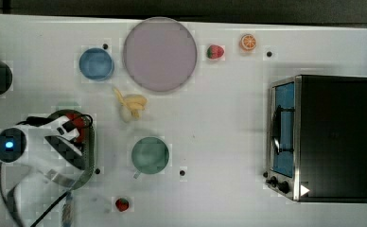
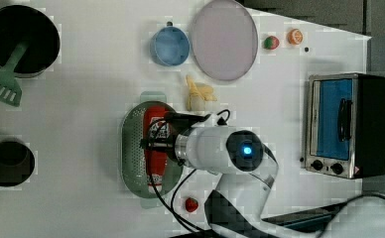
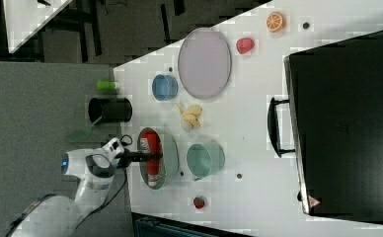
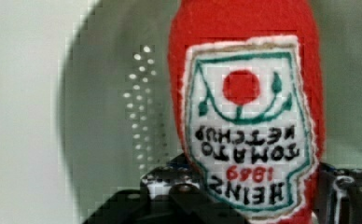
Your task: Pick ketchup from strainer and place it on the table
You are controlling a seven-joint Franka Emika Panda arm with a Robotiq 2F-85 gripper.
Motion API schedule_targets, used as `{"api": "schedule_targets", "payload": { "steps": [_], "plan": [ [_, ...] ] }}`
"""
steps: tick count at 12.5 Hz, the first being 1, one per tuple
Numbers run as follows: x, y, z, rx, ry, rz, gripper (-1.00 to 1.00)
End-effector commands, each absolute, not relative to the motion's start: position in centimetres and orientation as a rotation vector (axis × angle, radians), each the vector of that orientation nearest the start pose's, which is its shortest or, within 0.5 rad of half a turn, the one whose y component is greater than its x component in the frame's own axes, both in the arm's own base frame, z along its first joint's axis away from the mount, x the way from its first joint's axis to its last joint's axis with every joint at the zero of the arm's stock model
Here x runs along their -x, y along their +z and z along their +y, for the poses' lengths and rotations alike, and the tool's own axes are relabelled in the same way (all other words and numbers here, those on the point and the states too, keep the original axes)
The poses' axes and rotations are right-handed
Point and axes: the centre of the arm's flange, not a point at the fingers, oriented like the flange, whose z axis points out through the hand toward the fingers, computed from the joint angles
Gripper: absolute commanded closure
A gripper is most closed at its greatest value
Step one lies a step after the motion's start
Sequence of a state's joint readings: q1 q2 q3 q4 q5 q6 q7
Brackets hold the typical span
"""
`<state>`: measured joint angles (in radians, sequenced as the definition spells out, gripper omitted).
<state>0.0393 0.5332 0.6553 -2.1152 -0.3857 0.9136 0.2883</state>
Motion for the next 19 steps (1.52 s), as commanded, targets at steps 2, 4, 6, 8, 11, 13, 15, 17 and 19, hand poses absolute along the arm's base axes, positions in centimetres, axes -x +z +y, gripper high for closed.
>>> {"api": "schedule_targets", "payload": {
  "steps": [2, 4, 6, 8, 11, 13, 15, 17, 19],
  "plan": [
    [-45.5, 32.5, 39.1, 2.991, -0.012, 0.397, -0.21],
    [-47.3, 36.2, 38.1, 3.001, 0.005, 0.459, -0.21],
    [-49.9, 39.1, 36.0, 3.042, 0.039, 0.518, -0.21],
    [-52.8, 41.5, 33.2, 3.069, 0.073, 0.575, -0.21],
    [-57.6, 43.0, 27.3, 3.087, 0.114, 0.601, -0.21],
    [-60.4, 42.7, 22.2, 3.086, 0.101, 0.665, -0.21],
    [-62.4, 42.0, 16.4, 3.112, 0.073, 0.721, -0.21],
    [-63.7, 41.4, 11.1, 3.163, 0.059, 0.704, -0.21],
    [-64.3, 40.9, 6.9, 3.194, 0.075, 0.647, -0.21]
  ]
}}
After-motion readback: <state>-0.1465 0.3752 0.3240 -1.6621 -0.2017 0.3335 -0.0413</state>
